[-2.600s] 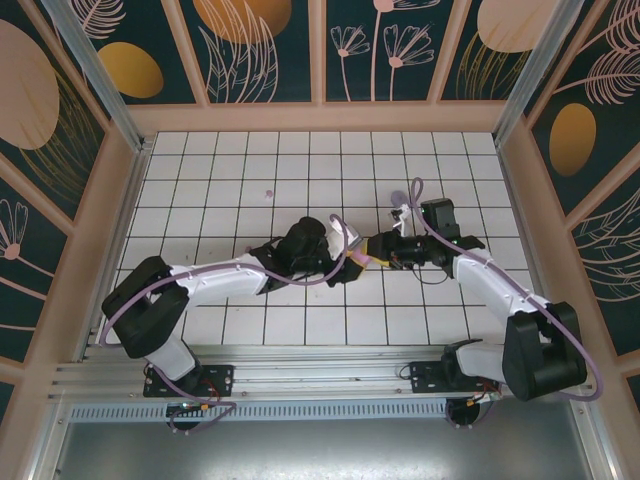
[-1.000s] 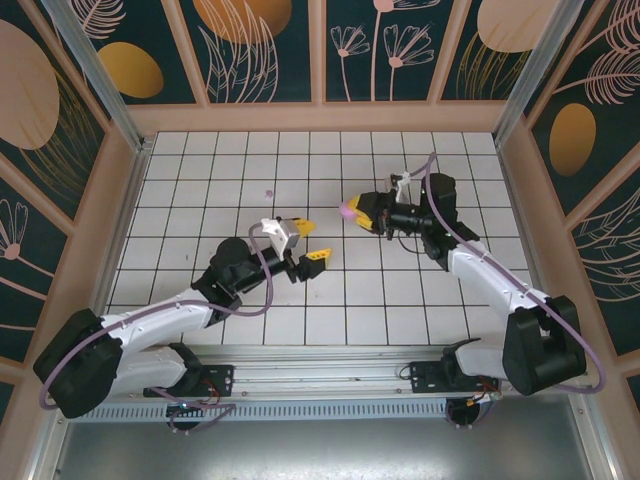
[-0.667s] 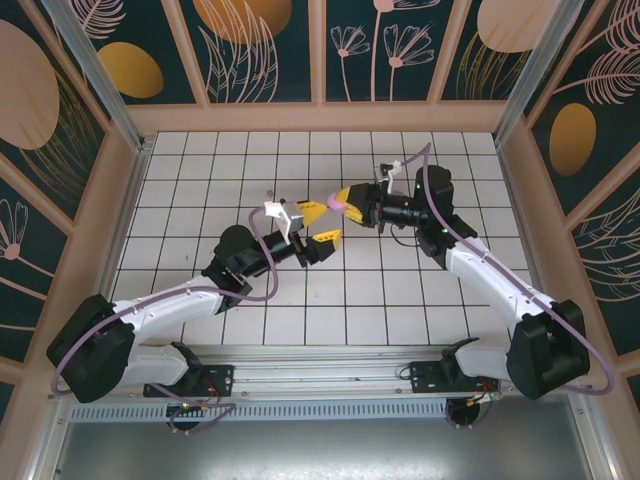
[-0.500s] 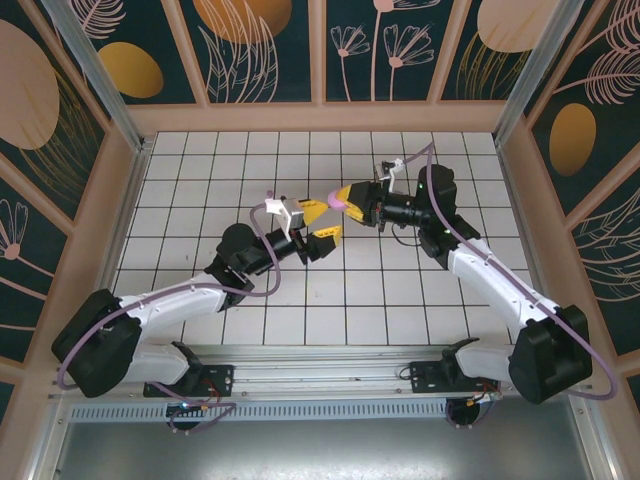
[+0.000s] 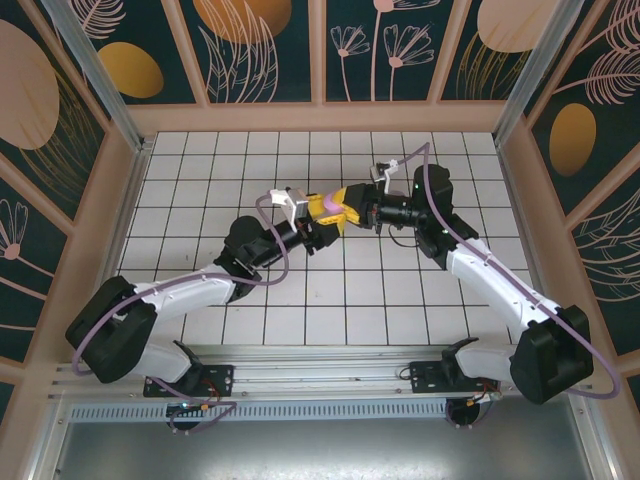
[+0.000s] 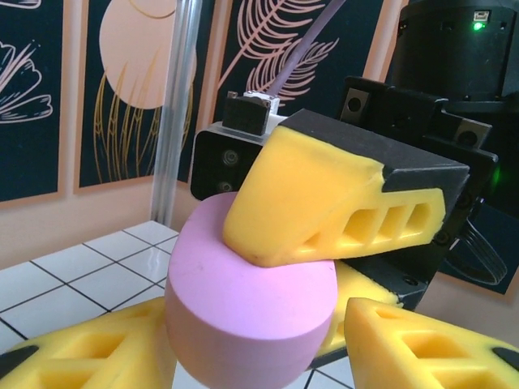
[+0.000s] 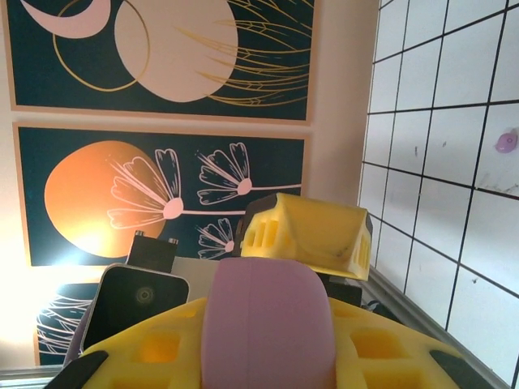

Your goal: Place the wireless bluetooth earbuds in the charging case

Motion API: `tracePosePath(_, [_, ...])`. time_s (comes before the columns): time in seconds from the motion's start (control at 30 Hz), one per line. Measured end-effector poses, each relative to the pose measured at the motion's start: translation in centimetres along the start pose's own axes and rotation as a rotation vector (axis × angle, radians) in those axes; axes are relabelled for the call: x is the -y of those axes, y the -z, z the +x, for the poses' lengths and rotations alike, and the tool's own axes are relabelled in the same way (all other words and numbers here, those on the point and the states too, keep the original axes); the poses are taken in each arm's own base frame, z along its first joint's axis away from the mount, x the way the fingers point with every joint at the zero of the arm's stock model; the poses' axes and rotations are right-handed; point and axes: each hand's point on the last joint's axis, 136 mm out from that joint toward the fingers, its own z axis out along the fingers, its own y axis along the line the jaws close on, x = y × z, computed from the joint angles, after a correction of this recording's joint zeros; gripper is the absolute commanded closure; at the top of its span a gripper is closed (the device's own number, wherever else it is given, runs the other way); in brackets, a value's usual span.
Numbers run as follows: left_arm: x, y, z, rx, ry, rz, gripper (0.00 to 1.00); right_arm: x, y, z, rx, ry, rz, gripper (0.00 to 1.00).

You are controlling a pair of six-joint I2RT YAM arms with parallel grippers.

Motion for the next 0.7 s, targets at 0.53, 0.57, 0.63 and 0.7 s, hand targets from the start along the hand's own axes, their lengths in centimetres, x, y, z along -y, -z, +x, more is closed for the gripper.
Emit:
tracePosePath(0.53, [-0.2,0.0,0.2,-0.003,0.016,0.015,0.73,0.2,0.3,-0.3,0.006,0.022,0.03,0.53])
tracePosePath(0.57, [-0.1,0.0,0.2,-0.003,0.011,0.018,0.73,0.3,0.4,-0.4,0.009,0.026,0.041,0.5])
tracePosePath(0.63, [0.1,0.1,-0.1,-0.007,0.003,0.02,0.74,0.5,1.2,-1.3,0.03,0.037,0.065,0.48])
tracePosePath(0.7, [0.3,0.4,-0.4,-0.013,-0.006,0.023,0.75,0.3,2.5,-2.8,0.075,0.058,0.083,0.47])
